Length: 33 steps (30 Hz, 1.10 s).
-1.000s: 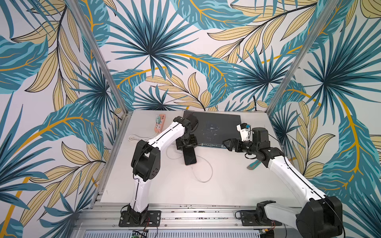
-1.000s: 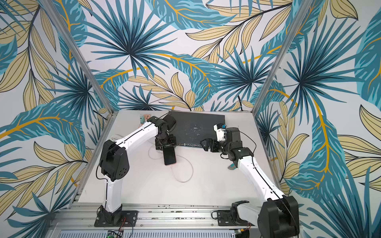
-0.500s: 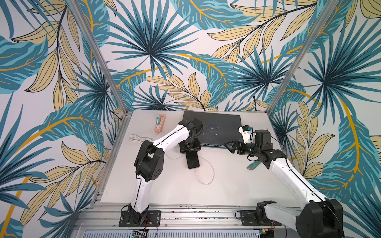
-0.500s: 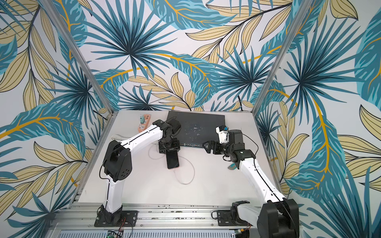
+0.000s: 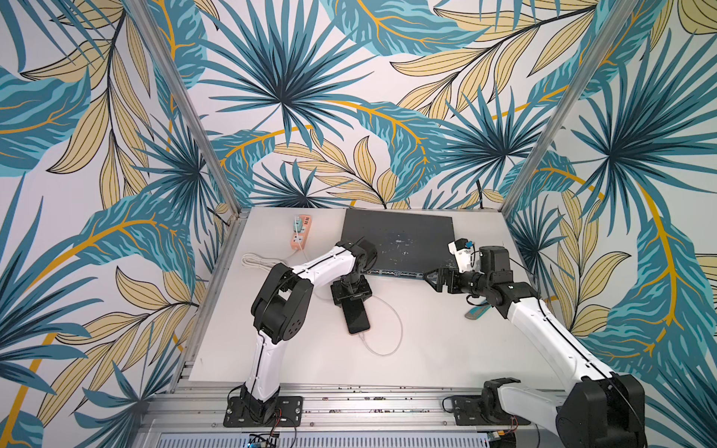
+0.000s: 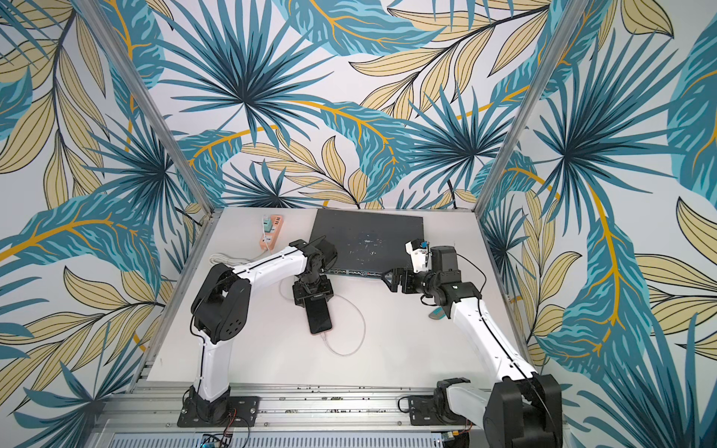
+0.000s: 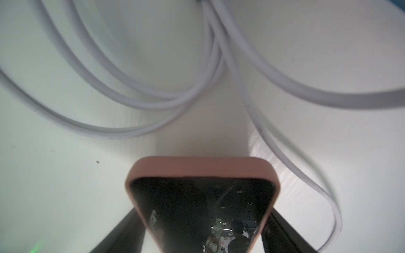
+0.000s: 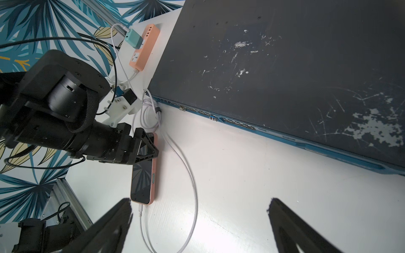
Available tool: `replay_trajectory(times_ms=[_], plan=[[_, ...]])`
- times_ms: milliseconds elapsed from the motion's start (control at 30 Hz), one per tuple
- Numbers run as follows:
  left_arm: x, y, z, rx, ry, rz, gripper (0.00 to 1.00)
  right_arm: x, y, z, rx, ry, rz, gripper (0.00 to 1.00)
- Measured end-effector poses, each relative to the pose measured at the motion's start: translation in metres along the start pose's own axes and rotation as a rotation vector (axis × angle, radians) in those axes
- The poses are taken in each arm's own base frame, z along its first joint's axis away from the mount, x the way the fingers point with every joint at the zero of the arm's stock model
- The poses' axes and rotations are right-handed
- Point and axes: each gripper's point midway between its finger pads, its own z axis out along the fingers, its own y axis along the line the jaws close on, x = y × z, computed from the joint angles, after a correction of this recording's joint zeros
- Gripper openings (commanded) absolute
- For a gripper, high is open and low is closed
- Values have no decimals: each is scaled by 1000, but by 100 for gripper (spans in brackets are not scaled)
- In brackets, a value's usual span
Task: Plug the charging cable into the phone
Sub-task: Place the phone at the center of the board.
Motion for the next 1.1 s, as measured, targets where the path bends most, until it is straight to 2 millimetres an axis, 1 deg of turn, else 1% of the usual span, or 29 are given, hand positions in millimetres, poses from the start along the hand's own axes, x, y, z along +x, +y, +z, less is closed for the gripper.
replay_trajectory(times_ms=[500,733,933,1100], plan=[[4,7,11,-16,8,-37,0,3,-1,1,-1,9,-9,99],[6,8,14,-15,17,-42,0,17,-4,4,-10,40,8,100],[7,7,15,-9,21,-42,0,25,3,7,-69,69,17,100],[7,6,15,-4,23,-42,0,43,10,12,-142,125,49,99]])
